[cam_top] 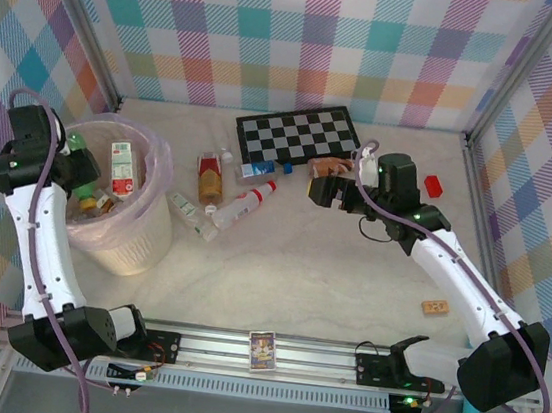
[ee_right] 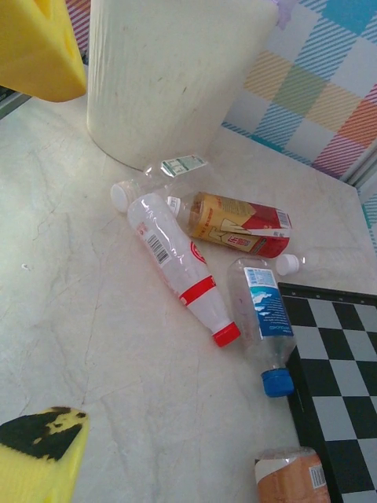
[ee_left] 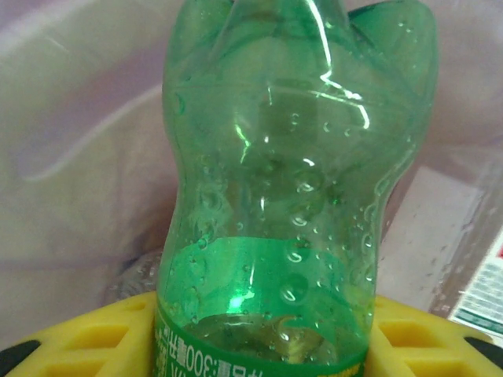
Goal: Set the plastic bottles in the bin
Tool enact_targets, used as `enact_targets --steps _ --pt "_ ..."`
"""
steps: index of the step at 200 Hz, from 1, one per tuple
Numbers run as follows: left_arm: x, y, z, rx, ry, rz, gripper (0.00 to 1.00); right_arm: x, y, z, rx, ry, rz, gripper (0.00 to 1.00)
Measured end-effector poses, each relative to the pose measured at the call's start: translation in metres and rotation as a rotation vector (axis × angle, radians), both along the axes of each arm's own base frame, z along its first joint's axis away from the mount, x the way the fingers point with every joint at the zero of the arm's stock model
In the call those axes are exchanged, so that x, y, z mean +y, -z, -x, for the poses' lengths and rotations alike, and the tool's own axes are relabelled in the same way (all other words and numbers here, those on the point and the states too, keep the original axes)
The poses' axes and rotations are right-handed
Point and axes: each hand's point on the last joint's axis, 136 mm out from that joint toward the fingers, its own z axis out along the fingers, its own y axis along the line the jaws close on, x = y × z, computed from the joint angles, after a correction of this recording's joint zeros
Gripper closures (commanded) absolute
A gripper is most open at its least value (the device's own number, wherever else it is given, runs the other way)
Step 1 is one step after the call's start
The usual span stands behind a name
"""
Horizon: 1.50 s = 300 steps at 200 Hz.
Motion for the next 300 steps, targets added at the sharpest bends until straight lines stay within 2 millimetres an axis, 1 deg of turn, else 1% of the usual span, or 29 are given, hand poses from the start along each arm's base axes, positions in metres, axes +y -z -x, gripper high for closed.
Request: enact_targets --steps 14,30,55,70,89,96,105,128,140,150,175,214,233,246,256,271,289,300 --pt "-0.004 0.016 -0.001 0.022 0.018 0.03 0.77 0.0 0.001 0.0 0.002 -0.001 0.002 0.01" --pt "-0.007 0.031 -0.003 0.037 0.029 0.055 0.76 0.0 0.004 0.001 0.007 -0.001 0.005 0.01" --pt "-0.004 0.037 -0.007 0.008 0.027 0.045 0.7 -0.001 0.005 0.001 0.01 0.001 0.006 0.01" --pt "-0.004 0.045 -0.008 0.007 0.029 0.049 0.66 -0.002 0.007 -0.001 0.014 0.012 0.012 0.01" --pt "-0.01 0.068 -0.006 0.045 0.039 0.093 0.56 -0.004 0.016 -0.005 0.037 0.035 0.028 0.01" --pt "-0.012 0.073 -0.006 0.052 0.044 0.106 0.51 -0.006 0.02 -0.006 0.054 0.047 0.035 0.01" --pt "-0.012 0.072 -0.008 0.046 0.047 0.106 0.46 -0.007 0.024 -0.007 0.071 0.06 0.041 0.01" --pt "-0.012 0.067 -0.005 0.054 0.047 0.101 0.29 -0.013 0.029 -0.01 0.1 0.1 0.047 0.01" --pt "-0.011 0.06 -0.005 0.054 0.051 0.091 0.22 -0.017 0.03 -0.011 0.113 0.123 0.045 0.01" --pt "-0.011 0.05 -0.005 0.041 0.053 0.082 0.17 -0.02 0.031 -0.013 0.123 0.146 0.042 0.01" --pt "-0.011 0.024 -0.009 -0.009 0.065 0.062 0.11 -0.027 0.034 -0.018 0.155 0.204 0.027 0.01" --pt "-0.015 -0.008 -0.009 -0.069 0.091 0.037 0.05 -0.037 0.048 -0.024 0.241 0.31 0.019 0.0" --pt "-0.019 -0.027 -0.003 -0.109 0.099 0.022 0.03 -0.047 0.056 -0.029 0.29 0.396 0.015 0.02" --pt "-0.024 -0.042 0.001 -0.148 0.111 0.012 0.04 -0.057 0.065 -0.035 0.336 0.474 0.005 0.04" --pt "-0.032 -0.054 0.004 -0.19 0.132 0.01 0.06 -0.066 0.073 -0.041 0.381 0.542 -0.01 0.06" --pt "-0.053 -0.071 0.009 -0.279 0.192 0.052 0.09 -0.082 0.089 -0.052 0.464 0.664 -0.039 0.08" --pt "-0.091 -0.094 0.012 -0.408 0.298 0.123 0.1 -0.094 0.11 -0.063 0.559 0.782 -0.074 0.09" --pt "-0.117 -0.102 0.015 -0.446 0.383 0.156 0.1 -0.1 0.123 -0.07 0.611 0.848 -0.092 0.09"
